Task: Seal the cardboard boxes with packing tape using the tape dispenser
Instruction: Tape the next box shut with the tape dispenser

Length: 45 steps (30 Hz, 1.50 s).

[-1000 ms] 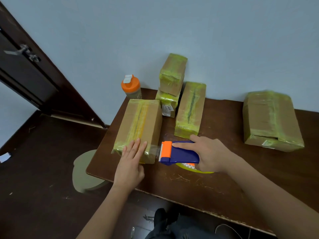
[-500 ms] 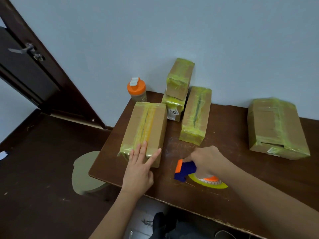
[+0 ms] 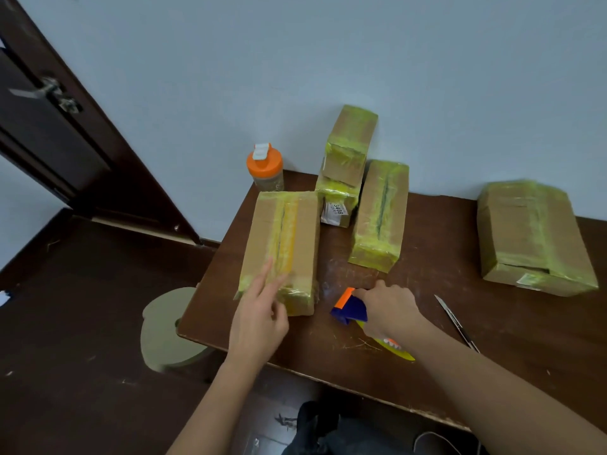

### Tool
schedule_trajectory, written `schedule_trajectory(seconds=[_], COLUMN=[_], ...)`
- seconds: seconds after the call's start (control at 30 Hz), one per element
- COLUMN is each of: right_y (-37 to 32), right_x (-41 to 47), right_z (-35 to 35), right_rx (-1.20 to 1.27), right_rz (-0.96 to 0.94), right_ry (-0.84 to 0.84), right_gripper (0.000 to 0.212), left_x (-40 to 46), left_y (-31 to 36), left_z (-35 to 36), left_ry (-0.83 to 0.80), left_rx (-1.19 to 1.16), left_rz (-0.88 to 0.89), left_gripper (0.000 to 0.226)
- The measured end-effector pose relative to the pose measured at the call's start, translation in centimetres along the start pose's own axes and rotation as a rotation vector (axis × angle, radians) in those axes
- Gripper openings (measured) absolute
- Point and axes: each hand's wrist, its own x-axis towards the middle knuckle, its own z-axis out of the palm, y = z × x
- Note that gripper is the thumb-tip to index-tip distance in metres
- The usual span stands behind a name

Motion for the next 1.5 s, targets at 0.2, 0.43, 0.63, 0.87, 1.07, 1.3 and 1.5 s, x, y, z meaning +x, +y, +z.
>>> schedule_trajectory(seconds=[0.2,0.43,0.63,0.87,1.07,1.3,1.5], right_y=[-0.5,-0.8,-5.3,-10.4,-10.8,-8.3,-9.5], right_x=[0.4,-0.3,-1.9,-2.7,-0.9,0.5,2.1], right_z=[0.9,0.8,-1.2,-2.3,-1.7,-1.1,-1.8], right_rx=[0.021,0.055,1.182,1.563,1.286,1.086,0.924], right_rz=[0.017,0.027,-0.006,0.073,0.054,-0.200,-0.182], right_ry=[-0.035,0.000,0.482,0.216,0.231,0.421,0.452], right_gripper=[0.070,0.086,0.043,0.069,0.091,0.083,0.056], left_x=[0.8,1.8,2.2,0.7,-0.9,-0.4,0.4], left_y=[-2.2,-3.9,-4.4,-3.9,-4.7,-5.9,-7.2], left_z=[-1.9,-2.7,-2.3,-0.6,0.3,-1.4,-0.1], left_ry=[0.146,0.091,0.106,0.001,-0.023,-0.003,0.059], left_rx=[-0.047,-0.202,-0.332,-0.487,-0.446,-0.302,-0.283], left_rz=[-0.296,-0.520,-0.588,-0.609,-0.504,-0.185,-0.025], left_gripper=[0.046,0.043,0.041,0.047,0.049,0.056,0.042])
